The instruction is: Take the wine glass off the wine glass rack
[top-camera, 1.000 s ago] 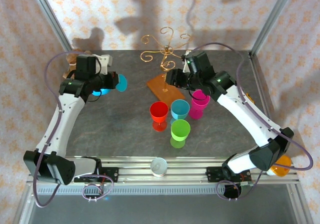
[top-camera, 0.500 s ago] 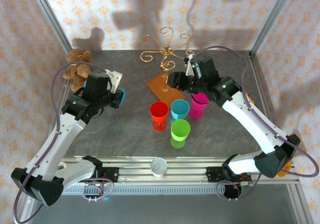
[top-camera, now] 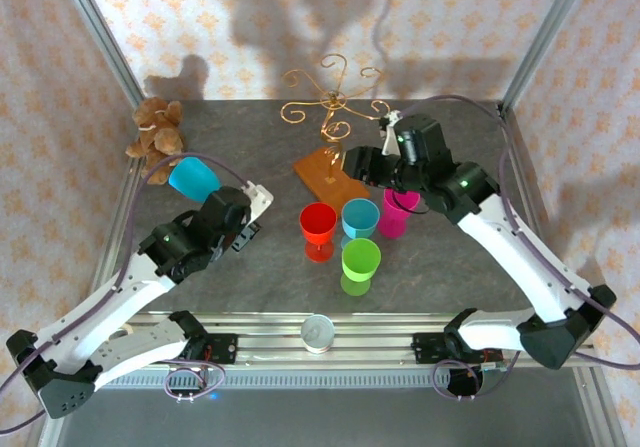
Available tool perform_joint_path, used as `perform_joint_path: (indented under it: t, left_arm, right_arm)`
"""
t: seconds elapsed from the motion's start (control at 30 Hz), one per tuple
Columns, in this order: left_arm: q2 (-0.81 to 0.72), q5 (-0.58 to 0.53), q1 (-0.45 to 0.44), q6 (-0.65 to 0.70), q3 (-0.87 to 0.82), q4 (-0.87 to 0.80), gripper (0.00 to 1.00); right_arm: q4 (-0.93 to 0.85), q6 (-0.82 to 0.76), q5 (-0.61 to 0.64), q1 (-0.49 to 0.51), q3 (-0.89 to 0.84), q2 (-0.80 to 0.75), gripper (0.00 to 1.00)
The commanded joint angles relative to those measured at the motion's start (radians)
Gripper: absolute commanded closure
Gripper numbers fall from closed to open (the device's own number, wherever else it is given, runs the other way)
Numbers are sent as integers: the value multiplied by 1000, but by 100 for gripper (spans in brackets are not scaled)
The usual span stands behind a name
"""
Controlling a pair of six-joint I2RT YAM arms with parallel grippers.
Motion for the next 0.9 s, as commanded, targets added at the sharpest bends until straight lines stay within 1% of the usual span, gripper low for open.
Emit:
perform_joint_path:
  t: [0.0, 0.1, 0.23, 0.3, 0.37, 0.43, 0.57, 0.6, 0.73, 0.87]
  left_arm:
    - [-49, -129, -52, 74, -41, 61, 100]
    - [-79, -188, -107, 117, -93, 83, 100]
    - [-114, -238, -161, 161, -141, 77, 100]
    - [-129, -280, -190, 196, -166, 70, 100]
    - [-149, -324, -223, 252, -215, 70, 100]
    - [-172, -386, -275, 307, -279, 113, 100]
    - [-214, -422, -302, 356, -319, 141, 100]
    - [-224, -436, -309, 374, -330, 142, 100]
    - [-279, -510, -351, 467, -400, 168, 100]
    - [-341, -550, -398, 548, -480, 212, 100]
  right_arm:
    - [-15, -4, 52, -6, -14, -51, 53]
    - [-13, 3, 52, -6, -29, -84, 53]
    - [-19, -2, 58, -7, -34, -91, 53]
    - [-20, -9, 55, -6, -25, -90, 53]
    - [-19, -12, 55, -6, -19, -87, 53]
    - [-7, -15, 44, -6, -16, -82, 53]
    - [-5, -31, 20, -6, 11, -61, 53]
    - [-7, -40, 12, -5, 19, -32, 53]
    - [-50, -132, -33, -2, 87, 20, 53]
    - [-142, -215, -60, 16, 223, 80, 53]
